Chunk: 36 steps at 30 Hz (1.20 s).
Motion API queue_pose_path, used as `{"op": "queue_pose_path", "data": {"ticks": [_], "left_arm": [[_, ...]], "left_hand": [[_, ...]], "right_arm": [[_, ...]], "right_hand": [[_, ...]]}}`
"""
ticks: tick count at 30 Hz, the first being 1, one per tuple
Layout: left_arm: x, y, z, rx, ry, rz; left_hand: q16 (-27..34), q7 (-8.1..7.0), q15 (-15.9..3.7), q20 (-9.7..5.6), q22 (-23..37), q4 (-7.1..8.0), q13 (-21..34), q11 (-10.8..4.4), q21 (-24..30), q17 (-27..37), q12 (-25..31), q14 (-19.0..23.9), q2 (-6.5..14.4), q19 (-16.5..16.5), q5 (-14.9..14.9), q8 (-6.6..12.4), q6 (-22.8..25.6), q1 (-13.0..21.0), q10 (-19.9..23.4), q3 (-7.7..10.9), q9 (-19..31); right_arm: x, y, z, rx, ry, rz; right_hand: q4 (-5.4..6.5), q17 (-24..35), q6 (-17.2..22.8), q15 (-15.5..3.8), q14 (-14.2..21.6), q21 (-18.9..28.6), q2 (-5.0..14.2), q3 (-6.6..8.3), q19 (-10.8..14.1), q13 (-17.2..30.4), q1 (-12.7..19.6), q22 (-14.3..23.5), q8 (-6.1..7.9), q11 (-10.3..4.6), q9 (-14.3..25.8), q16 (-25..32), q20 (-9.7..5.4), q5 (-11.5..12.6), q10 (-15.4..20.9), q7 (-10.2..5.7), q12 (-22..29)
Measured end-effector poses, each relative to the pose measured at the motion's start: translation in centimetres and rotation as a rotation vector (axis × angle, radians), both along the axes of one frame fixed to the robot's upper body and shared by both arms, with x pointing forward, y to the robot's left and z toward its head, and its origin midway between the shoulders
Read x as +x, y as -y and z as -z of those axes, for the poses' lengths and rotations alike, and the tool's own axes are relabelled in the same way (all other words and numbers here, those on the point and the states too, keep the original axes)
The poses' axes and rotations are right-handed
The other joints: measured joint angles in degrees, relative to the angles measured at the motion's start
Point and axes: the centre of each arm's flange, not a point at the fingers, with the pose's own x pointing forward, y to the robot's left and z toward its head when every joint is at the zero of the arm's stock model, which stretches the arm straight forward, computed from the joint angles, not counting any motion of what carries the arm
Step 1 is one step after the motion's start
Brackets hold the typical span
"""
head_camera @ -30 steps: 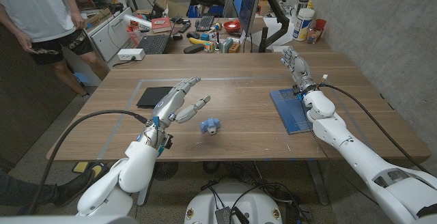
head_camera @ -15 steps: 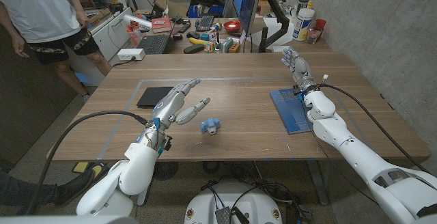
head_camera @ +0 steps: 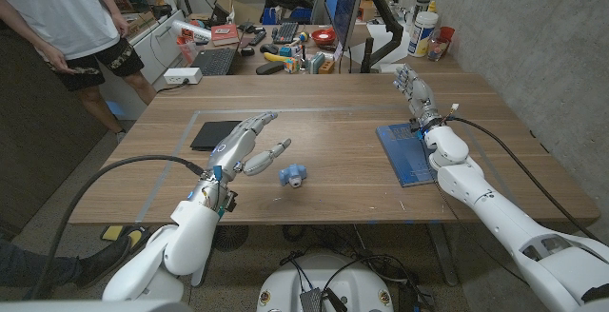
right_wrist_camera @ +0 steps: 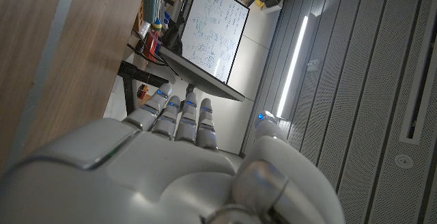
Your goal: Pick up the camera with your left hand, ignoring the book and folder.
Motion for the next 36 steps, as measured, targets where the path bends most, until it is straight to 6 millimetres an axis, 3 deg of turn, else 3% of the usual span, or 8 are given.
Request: {"op": "queue_pose_path", "data": {"ticks": [26,36], "left_arm": [[-0.6,-0.8,0.6,0.024,0.000,-0.067],[-0.6,-1.0,0.8,0.044,-0.017,-0.086]], "left_hand": [[0.4,-2.43,-0.02,1.61,0.3,-0.15,0.3,-0.95,0.0,0.6,0.7,2.7,0.2,1.3,0.0,0.90,4.8,0.7,3.0,-0.15,0.0],[0.5,-2.54,0.01,1.70,0.5,-0.31,0.3,-1.34,0.4,0.5,0.8,3.3,0.0,1.8,0.0,1.33,6.5,0.9,4.4,-0.31,0.0]], "right_arm": [[-0.2,-0.5,-0.2,-0.006,0.006,0.006],[-0.3,-0.8,-0.2,-0.006,0.008,0.000]], "right_hand": [[-0.24,0.0,0.0,0.00,0.0,-0.4,0.00,-0.24,0.4,0.0,0.0,0.0,0.00,0.00,0.0,0.0,-0.01,0.0,0.0,0.00,0.0],[-0.24,0.0,0.1,0.00,0.0,-0.7,0.00,-0.24,0.4,0.0,0.0,0.0,0.00,0.00,0.0,0.0,0.00,0.0,0.0,-0.11,0.0]]}}
